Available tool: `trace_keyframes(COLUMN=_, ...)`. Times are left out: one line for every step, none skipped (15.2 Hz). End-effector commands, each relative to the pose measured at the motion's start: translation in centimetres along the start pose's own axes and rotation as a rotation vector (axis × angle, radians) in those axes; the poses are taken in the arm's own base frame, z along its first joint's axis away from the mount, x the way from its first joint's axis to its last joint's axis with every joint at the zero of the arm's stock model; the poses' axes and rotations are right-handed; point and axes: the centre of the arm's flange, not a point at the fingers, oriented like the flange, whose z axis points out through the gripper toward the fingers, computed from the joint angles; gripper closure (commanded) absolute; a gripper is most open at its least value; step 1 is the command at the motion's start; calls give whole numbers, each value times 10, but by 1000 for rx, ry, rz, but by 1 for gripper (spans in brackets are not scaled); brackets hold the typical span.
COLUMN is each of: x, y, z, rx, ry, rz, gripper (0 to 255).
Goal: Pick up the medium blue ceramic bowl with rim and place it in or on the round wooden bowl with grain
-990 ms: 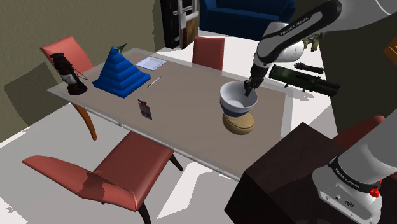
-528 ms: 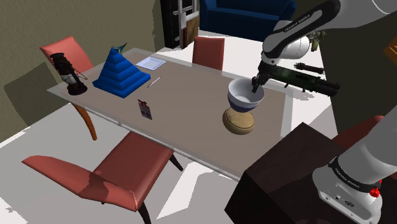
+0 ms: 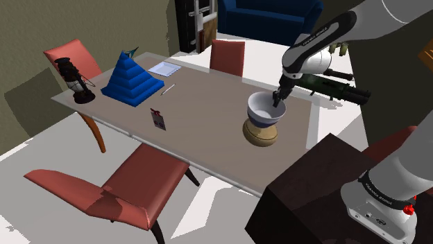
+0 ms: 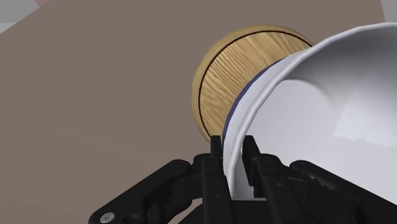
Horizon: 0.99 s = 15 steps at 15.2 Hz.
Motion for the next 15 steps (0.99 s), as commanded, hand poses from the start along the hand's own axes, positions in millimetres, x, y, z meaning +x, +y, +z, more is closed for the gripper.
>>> trace_keyframes(x=0, y=1, z=10, rx=0, ry=1, rz=0, gripper=255)
trace_keyframes(x=0, y=2, z=15, rx=0, ry=1, rz=0, gripper=255)
trace_keyframes(x=-1, y=3, z=20, rx=0, ry=1, rz=0, gripper=255)
trace_keyframes(x=-1, y=4, z=26, rx=0, ry=1, rz=0, gripper=255)
trace_keyframes(x=-1, y=4, z=31, rx=0, ry=1, rz=0, gripper=255)
trace_keyframes(x=-1, y=5, z=36, rx=0, ry=1, rz=0, gripper=255)
trace_keyframes(x=-1, y=6, z=43, rx=0, ry=1, rz=0, gripper=255)
trace_keyframes(x=-1, y=6, z=43, rx=0, ry=1, rz=0, gripper=255)
trace_keyframes(x=-1, y=6, z=43, rx=0, ry=1, rz=0, gripper=255)
trace_keyframes(x=-1, y=6, z=43, rx=0, ry=1, rz=0, gripper=255)
trace_keyframes(x=-1, y=6, z=43, rx=0, ry=1, rz=0, gripper=255)
trace_keyframes(x=-1, y=6, z=43, rx=0, ry=1, rz=0, gripper=255)
trace_keyframes(x=-1, y=6, z=43, rx=0, ry=1, rz=0, gripper=255)
trace_keyframes(x=-1, y=6, z=43, rx=0, ry=1, rz=0, gripper=255)
trace_keyframes(x=-1, y=6, z=43, rx=0, ry=1, rz=0, gripper=255)
